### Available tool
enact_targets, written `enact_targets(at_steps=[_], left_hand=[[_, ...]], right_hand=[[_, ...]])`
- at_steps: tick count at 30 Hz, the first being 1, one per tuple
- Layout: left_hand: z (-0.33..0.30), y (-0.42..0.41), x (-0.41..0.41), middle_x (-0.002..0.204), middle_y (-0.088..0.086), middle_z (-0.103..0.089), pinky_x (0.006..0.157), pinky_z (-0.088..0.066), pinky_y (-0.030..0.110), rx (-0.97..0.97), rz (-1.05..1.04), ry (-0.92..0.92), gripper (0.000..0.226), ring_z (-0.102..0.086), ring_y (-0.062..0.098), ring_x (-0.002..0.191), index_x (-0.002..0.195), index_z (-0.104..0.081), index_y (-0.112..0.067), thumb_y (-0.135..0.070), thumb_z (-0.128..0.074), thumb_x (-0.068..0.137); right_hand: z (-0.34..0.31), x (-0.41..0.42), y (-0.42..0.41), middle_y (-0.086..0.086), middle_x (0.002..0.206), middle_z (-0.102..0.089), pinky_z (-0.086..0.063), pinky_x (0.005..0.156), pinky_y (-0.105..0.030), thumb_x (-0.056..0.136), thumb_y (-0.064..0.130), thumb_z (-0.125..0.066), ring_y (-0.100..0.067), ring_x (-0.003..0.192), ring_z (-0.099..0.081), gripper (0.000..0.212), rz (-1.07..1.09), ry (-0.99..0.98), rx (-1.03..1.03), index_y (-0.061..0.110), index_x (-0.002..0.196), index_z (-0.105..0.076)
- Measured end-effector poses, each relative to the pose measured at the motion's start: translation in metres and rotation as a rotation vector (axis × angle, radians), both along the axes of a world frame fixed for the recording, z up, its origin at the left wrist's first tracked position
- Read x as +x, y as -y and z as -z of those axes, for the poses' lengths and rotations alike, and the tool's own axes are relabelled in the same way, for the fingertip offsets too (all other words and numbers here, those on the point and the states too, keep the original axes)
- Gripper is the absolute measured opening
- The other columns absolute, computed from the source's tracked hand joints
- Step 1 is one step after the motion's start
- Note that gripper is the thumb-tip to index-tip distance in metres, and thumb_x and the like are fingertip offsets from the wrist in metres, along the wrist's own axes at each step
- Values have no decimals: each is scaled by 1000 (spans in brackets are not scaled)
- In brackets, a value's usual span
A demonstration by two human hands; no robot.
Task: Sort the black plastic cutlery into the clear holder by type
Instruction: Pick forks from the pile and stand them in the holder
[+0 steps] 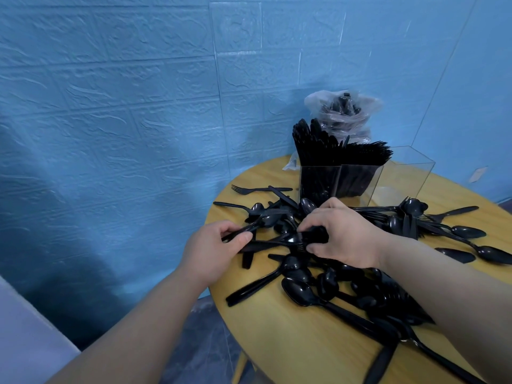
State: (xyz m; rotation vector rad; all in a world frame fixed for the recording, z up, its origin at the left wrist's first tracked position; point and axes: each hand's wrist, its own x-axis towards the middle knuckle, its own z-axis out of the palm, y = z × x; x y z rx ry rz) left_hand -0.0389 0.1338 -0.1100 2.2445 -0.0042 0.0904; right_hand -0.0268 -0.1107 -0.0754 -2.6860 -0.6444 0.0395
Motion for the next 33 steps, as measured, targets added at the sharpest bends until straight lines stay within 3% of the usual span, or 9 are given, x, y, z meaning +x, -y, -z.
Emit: enact_targets(at_steps=[4, 8, 12, 14, 16, 20, 23, 28, 33], left_hand=[[-1, 1, 0, 82, -20, -68, 83, -52, 35, 14, 2, -1, 9, -62, -1, 84, 77, -65, -42, -41, -67, 85], [-1, 2, -1, 83, -22, -67, 81, -51, 32, 52, 4, 14, 9, -61, -1, 85, 79, -62, -45, -43, -63, 87], [-5, 6, -3, 82, -24, -57, 73, -44, 26, 120, -9, 34, 9, -54, 1, 84, 85, -59, -40, -43, -54, 92], [-6, 7, -5, 83, -20, -56, 67, -39, 22, 158, -25, 32, 12, -50, 2, 80, 87, -57, -36, -41, -49, 95], [-6, 6, -6, 87, -13, -59, 65, -38, 24, 193, -50, 49, 16, -52, 4, 78, 89, -58, -33, -38, -44, 97], [-18, 7, -13, 91, -7, -56, 71, -37, 33, 254, -78, 160, 27, -52, 14, 85, 94, -59, -24, -34, -34, 100], [-34, 20, -20, 87, -13, -46, 70, -34, 31, 289, 15, 266, 21, -47, 12, 84, 94, -55, -25, -34, -36, 100], [-46, 41, -30, 82, -8, -48, 73, -40, 32, 353, 195, 279, 30, -48, 13, 81, 74, -47, -27, -28, -35, 101], [-50, 50, -36, 75, 1, -43, 63, -34, 34, 329, 168, 311, 34, -42, 16, 71, 66, -36, -14, -22, -34, 99]], right_hand=[[1, -2, -1, 20, 99, -56, -34, 91, -15, 86, 27, -68, -5, 108, -36, 16, -1, 30, 15, 32, 100, -66], [-5, -6, 4, 16, 90, -48, -31, 76, -8, 89, 22, -63, -1, 96, -39, 13, 47, 22, 31, 31, 98, -66], [-17, -14, 13, 11, 87, -58, -41, 71, -19, 89, 18, -61, -5, 83, -56, 15, 108, -10, 107, 32, 91, -64], [-21, -17, 19, 12, 76, -61, -43, 58, -17, 90, 12, -59, -7, 66, -58, 20, 151, -42, 181, 31, 84, -63], [-24, -21, 23, 10, 64, -57, -38, 50, -19, 91, 8, -55, -7, 48, -46, 23, 194, -123, 269, 29, 84, -63], [-37, -31, 23, -2, 68, -62, -45, 60, -32, 92, 0, -50, -23, 59, -50, 26, 231, -230, 464, 19, 89, -68], [-45, -38, 20, -7, 81, -70, -56, 77, -27, 91, -7, -48, -19, 75, -66, 29, 232, -331, 655, 13, 92, -70], [-48, -46, 14, -10, 79, -64, -56, 67, -26, 88, -13, -50, -14, 62, -62, 26, 316, -446, 1002, 7, 96, -64], [-47, -57, 16, -10, 75, -62, -52, 61, -27, 86, -14, -49, -15, 60, -60, 25, 372, -494, 1053, 7, 88, -60]])
